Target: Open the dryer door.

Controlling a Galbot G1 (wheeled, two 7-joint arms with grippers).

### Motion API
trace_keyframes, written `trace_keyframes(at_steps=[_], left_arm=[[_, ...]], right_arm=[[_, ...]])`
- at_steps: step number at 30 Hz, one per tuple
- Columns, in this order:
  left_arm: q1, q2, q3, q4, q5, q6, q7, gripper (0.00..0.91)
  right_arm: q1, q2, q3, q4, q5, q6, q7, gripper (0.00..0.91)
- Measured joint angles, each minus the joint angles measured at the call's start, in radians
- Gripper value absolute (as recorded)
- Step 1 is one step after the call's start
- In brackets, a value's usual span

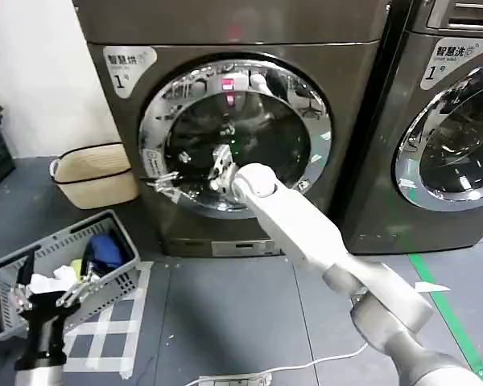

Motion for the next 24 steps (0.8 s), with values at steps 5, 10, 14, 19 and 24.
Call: trace_keyframes(at_steps=[5, 10, 14, 19, 24], left_arm=[[-0.002, 0.000, 0.000, 0.001, 0.001, 0.001, 0.002, 0.907], [-0.002, 0.003, -0.002, 0.008, 0.002, 0.003, 0.003, 0.907], [-0.002, 0.006, -0.004, 0.013, 0.003, 0.005, 0.004, 0.907], [-0.002, 0.009, -0.004, 0.017, 0.005, 0.007, 0.006, 0.907], [-0.004, 0.018, -0.010, 0.018, -0.005, 0.040, 0.013, 0.907]], right_arm=[[-0.020, -0.037, -0.024, 0.062, 0.051, -0.018, -0.003, 0.907], [-0.037, -0.089, -0.044, 0.152, 0.094, -0.037, 0.001, 0.907], [-0.051, -0.138, -0.056, 0.234, 0.135, -0.053, 0.004, 0.907], [-0.066, -0.199, -0.070, 0.336, 0.167, -0.066, 0.003, 0.907], [-0.088, -0.264, -0.075, 0.429, 0.192, -0.073, -0.009, 0.907]])
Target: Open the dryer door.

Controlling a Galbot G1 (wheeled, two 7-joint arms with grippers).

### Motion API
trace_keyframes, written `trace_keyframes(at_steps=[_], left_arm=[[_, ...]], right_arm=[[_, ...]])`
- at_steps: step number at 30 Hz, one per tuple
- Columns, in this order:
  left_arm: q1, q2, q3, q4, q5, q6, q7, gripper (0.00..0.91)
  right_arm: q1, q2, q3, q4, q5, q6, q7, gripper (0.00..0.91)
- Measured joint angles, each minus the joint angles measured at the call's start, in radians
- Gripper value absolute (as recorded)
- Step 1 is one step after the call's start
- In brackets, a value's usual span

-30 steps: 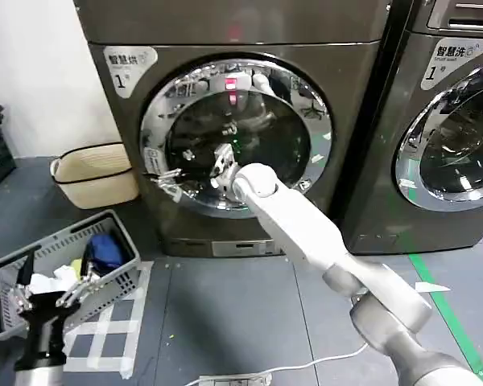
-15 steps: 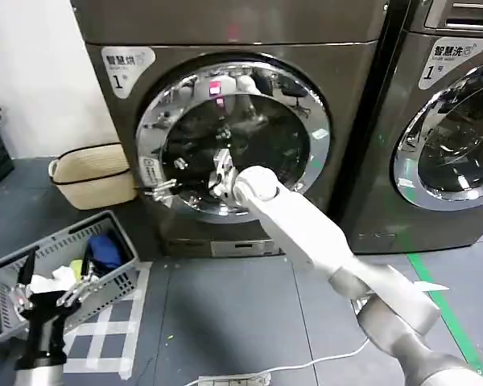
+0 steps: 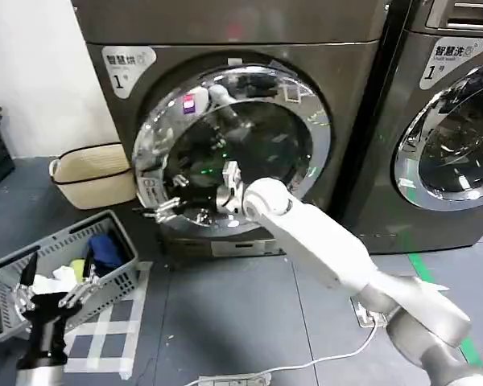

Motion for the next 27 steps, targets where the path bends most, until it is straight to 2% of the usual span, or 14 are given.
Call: trace_keyframes(at_steps=[9, 20, 27], left_arm=[[-0.032, 0.053, -0.052, 0.020, -0.072, 0.095, 0.064, 0.907], [-0.094, 0.215, -0.093, 0.077, -0.144, 0.132, 0.123, 0.907], [-0.145, 0.353, -0.069, 0.124, -0.171, 0.138, 0.177, 0.907]], right_arm=[[-0.057, -0.096, 0.021, 0.135, 0.024, -0.005, -0.015, 0.907], [-0.120, -0.202, 0.052, 0.267, 0.037, -0.020, -0.097, 0.907], [-0.167, -0.265, 0.088, 0.321, 0.036, -0.021, -0.169, 0.907]])
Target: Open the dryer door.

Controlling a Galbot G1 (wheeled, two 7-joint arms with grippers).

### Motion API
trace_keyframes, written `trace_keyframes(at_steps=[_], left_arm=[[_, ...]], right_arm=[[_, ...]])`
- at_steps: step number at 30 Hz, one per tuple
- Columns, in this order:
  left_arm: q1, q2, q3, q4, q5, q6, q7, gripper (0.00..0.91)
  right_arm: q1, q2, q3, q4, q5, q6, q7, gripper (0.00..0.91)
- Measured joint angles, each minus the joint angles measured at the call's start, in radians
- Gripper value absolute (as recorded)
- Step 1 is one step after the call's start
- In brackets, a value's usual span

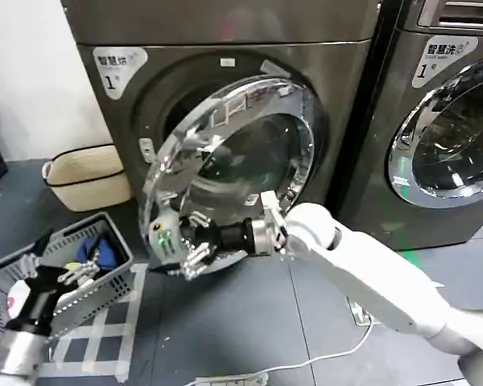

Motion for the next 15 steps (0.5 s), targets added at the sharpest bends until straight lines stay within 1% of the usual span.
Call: trace_keyframes(at_steps=[9, 15], left_arm=[[-0.089, 0.172, 0.096, 0.071, -0.026, -0.011, 0.051, 0.907], [-0.165, 0.287, 0.195, 0.115, -0.077, -0.012, 0.074, 0.907]], right_arm=[[-0.057, -0.071, 0.051, 0.009, -0.001, 0.009, -0.124, 0.907], [-0.090, -0.120, 0.089, 0.047, -0.001, 0.022, -0.167, 0.907]])
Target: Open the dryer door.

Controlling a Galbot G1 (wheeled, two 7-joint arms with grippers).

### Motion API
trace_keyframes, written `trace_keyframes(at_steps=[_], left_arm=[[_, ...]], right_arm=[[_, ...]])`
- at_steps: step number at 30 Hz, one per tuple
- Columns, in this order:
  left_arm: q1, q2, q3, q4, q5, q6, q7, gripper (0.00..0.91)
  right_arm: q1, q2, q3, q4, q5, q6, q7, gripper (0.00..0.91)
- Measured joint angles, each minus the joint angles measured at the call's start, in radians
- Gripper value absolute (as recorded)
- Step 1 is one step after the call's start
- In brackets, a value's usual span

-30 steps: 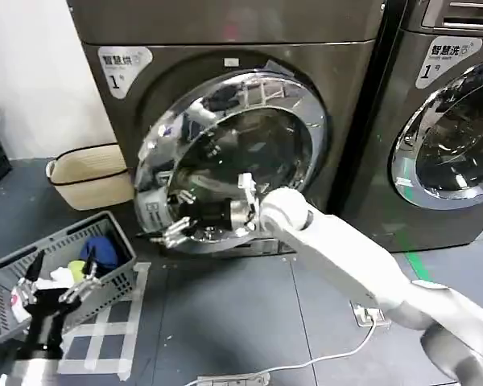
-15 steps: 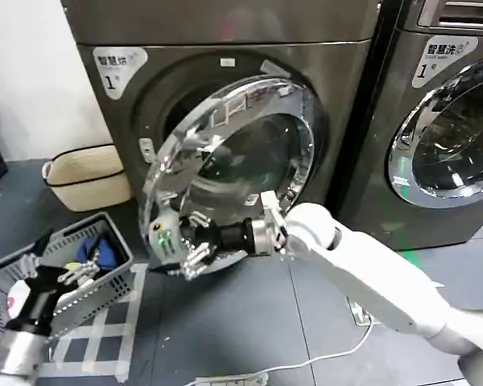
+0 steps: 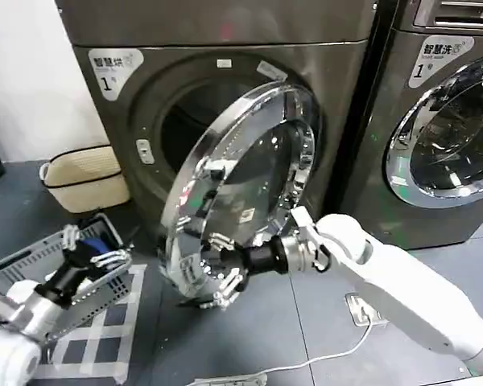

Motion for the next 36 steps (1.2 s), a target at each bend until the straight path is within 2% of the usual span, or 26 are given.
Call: trace_keyframes(at_steps=[5, 9, 21, 30, 36], left_arm=[[-0.072, 0.087, 0.098, 0.024, -0.009, -0.017, 0.046, 0.907], [-0.133, 0.148, 0.174, 0.025, -0.024, -0.029, 0.079, 0.907], [-0.270, 0.242, 0.359, 0.010, -0.035, -0.043, 0.114, 0.907], [-0.378, 0.249, 0.525, -0.010, -0.025, -0.045, 0.139, 0.907], [-0.474, 0.240, 0.669, -0.005, -0.006, -0.051, 0.144, 0.907]], right_arm=[[-0.036, -0.048, 0.043, 0.020, 0.000, 0.015, -0.055, 0.907], [-0.071, -0.076, 0.081, 0.021, -0.001, 0.055, -0.116, 0.907], [-0.218, -0.121, 0.253, -0.068, -0.035, 0.126, -0.296, 0.907], [-0.396, -0.167, 0.476, -0.109, -0.028, 0.138, -0.242, 0.907], [-0.559, -0.187, 0.663, -0.101, -0.026, 0.157, -0.240, 0.907]])
